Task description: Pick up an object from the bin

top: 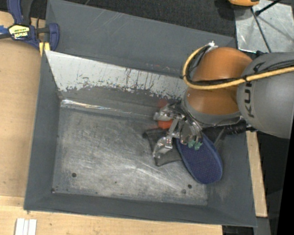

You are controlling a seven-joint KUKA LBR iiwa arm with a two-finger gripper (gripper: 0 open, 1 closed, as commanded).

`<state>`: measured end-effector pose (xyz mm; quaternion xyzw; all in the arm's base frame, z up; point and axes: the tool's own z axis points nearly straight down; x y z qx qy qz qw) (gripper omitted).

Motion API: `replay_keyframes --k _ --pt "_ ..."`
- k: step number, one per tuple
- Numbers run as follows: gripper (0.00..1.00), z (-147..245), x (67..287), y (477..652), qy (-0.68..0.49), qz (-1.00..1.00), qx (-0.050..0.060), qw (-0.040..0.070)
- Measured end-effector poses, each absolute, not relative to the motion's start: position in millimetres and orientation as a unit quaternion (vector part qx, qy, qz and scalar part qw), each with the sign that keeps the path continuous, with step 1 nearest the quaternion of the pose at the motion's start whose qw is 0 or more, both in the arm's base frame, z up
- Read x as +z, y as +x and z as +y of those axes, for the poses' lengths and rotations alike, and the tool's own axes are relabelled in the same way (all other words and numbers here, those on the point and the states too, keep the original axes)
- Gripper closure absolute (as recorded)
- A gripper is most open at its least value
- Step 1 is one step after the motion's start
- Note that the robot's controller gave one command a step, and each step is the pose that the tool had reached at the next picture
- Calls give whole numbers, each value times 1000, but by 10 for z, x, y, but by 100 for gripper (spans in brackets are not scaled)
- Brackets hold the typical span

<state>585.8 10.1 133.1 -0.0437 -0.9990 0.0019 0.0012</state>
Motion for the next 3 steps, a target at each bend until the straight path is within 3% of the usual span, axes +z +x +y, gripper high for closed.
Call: replay_keyframes --k 1,2,3 --pt "0 -357 746 6109 -6 -1000 0 -2" --pt "100 -335 809 6140 -6 -1000 0 -8" --pt "100 -355 2532 6154 -19 -1000 0 -7"
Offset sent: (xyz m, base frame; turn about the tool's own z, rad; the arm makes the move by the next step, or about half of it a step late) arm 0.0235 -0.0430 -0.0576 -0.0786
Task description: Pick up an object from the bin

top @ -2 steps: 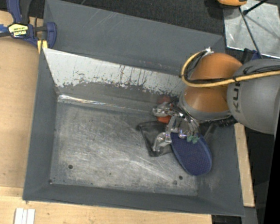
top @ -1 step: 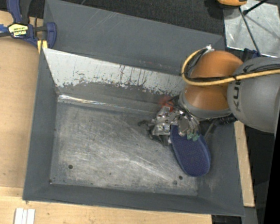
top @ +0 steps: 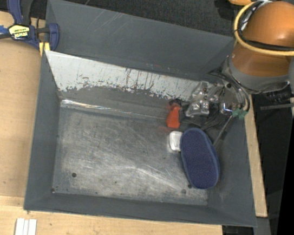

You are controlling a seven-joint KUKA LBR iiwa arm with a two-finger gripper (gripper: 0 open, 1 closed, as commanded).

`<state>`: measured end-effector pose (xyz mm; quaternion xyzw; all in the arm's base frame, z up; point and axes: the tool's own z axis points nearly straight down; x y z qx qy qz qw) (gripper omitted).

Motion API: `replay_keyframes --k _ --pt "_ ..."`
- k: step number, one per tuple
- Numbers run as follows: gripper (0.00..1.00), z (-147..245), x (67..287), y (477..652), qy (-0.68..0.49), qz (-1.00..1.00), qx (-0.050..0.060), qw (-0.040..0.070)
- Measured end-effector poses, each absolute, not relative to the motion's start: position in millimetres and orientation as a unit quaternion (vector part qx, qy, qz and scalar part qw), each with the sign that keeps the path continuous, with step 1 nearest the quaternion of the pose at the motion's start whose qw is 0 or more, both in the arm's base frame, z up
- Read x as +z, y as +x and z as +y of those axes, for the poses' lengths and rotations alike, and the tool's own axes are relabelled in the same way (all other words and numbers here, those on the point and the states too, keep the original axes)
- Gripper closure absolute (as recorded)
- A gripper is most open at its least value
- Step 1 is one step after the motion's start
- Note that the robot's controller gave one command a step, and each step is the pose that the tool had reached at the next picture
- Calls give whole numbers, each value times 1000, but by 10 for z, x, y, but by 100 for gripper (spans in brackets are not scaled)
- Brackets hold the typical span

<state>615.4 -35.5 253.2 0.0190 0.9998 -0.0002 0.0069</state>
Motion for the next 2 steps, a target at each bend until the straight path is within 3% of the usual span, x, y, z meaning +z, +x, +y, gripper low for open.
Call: replay_keyframes --k 1,2 --pt "100 -419 2039 6105 6 1000 0 -1" --pt "100 -720 1486 5913 -46 999 0 -1"
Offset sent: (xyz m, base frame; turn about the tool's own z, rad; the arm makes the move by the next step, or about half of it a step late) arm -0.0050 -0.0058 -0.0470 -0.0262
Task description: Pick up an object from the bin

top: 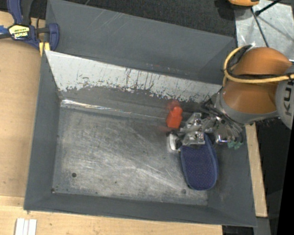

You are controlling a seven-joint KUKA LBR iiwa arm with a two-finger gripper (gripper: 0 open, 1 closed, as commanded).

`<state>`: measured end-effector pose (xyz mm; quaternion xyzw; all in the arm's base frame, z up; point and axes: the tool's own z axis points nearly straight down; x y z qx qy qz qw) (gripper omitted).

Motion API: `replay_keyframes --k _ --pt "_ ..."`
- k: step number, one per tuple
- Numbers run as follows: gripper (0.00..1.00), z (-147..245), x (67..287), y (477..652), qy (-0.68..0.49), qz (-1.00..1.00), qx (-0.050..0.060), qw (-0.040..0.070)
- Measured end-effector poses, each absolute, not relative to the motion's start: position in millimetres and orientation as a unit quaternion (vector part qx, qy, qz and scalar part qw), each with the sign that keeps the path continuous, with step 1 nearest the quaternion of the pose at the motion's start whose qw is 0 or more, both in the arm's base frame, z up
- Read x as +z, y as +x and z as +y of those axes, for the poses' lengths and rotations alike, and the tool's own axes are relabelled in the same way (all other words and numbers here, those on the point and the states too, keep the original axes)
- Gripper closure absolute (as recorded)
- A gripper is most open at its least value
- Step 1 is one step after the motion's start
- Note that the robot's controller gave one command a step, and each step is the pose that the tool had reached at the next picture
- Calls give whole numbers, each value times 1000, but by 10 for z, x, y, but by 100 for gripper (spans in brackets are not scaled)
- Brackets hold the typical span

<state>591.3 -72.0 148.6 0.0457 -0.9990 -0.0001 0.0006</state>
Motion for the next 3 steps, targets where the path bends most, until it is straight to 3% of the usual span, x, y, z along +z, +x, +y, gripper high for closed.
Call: replay_keyframes --k 1,2,3 --pt "100 -1246 2166 5607 168 -986 2 -4" --pt "100 -1152 1451 5418 246 -969 -1 1" --pt "100 -641 2301 5175 341 -940 1 -3"
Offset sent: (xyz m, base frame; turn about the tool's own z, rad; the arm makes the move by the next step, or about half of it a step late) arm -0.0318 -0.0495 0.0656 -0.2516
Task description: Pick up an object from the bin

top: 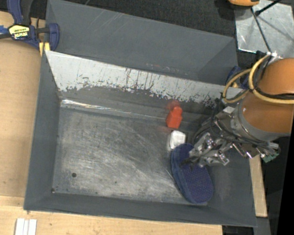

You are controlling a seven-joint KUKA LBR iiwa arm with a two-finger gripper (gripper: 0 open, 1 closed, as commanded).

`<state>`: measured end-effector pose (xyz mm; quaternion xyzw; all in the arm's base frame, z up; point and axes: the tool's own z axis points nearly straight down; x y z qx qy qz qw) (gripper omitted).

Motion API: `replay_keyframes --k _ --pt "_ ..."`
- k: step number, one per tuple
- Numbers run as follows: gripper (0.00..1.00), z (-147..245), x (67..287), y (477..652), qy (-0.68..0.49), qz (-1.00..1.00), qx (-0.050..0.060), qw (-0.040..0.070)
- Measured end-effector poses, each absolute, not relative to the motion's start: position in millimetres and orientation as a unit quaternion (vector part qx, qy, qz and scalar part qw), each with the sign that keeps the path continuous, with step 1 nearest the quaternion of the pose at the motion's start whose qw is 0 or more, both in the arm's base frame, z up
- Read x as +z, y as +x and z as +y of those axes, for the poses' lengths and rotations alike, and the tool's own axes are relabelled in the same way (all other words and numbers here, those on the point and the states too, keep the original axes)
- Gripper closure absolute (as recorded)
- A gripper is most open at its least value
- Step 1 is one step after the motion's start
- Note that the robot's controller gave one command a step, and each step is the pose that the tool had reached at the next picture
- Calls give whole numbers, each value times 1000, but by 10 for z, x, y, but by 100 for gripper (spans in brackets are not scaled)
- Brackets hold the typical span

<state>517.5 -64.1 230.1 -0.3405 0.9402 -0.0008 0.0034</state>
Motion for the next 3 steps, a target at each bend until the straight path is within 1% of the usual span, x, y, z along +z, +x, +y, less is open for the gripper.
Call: replay_keyframes --k 1,2,3 --pt "100 -748 1755 5084 -156 988 1 -1" --pt "100 -1482 1540 5131 -187 982 -2 1" --pt "100 -1178 3109 4912 -317 949 -3 5"
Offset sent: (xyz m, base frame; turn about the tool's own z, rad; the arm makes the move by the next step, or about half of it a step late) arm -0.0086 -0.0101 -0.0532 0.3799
